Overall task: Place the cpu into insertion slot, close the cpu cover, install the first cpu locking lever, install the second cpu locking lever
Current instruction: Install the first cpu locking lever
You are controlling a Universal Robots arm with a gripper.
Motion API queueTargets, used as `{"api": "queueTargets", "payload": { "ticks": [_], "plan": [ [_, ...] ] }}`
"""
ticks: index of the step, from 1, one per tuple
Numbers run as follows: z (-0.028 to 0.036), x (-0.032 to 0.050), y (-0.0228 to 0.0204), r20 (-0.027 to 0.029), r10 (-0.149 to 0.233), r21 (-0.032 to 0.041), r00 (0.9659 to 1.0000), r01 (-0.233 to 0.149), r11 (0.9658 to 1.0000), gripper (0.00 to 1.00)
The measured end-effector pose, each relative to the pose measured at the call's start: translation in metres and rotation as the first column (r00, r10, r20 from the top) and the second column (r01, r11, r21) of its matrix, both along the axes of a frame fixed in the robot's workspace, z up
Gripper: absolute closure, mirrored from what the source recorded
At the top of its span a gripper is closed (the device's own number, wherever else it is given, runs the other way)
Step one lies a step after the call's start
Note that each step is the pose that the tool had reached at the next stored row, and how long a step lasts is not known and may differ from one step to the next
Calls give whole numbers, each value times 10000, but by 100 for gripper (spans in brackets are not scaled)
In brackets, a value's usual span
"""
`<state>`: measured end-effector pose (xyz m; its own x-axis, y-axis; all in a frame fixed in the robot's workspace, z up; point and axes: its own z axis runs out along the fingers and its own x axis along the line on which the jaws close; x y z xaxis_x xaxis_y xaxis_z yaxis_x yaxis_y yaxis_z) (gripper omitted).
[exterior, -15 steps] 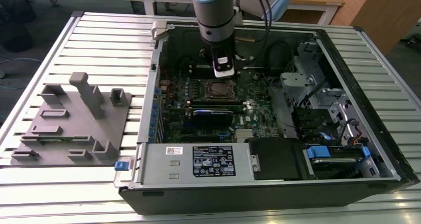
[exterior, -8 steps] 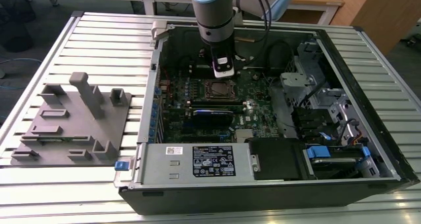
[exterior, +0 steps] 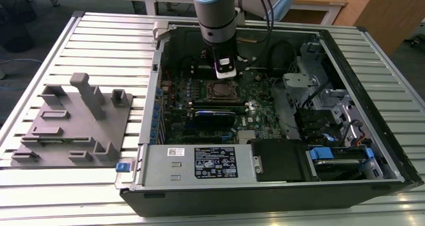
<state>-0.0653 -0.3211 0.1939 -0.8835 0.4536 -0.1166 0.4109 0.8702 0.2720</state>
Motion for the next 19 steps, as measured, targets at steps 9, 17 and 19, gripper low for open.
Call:
{"api": "queueTargets", "payload": {
  "ticks": [9,17,19],
  "plan": [
    [-16,0,0,-2,1,-210,10000,-1,9998,89],
    [-19,0,0,0,1,-248,10000,-1,9997,89],
    [10,0,0,1,0,-247,10000,0,9997,89]
  ]
}}
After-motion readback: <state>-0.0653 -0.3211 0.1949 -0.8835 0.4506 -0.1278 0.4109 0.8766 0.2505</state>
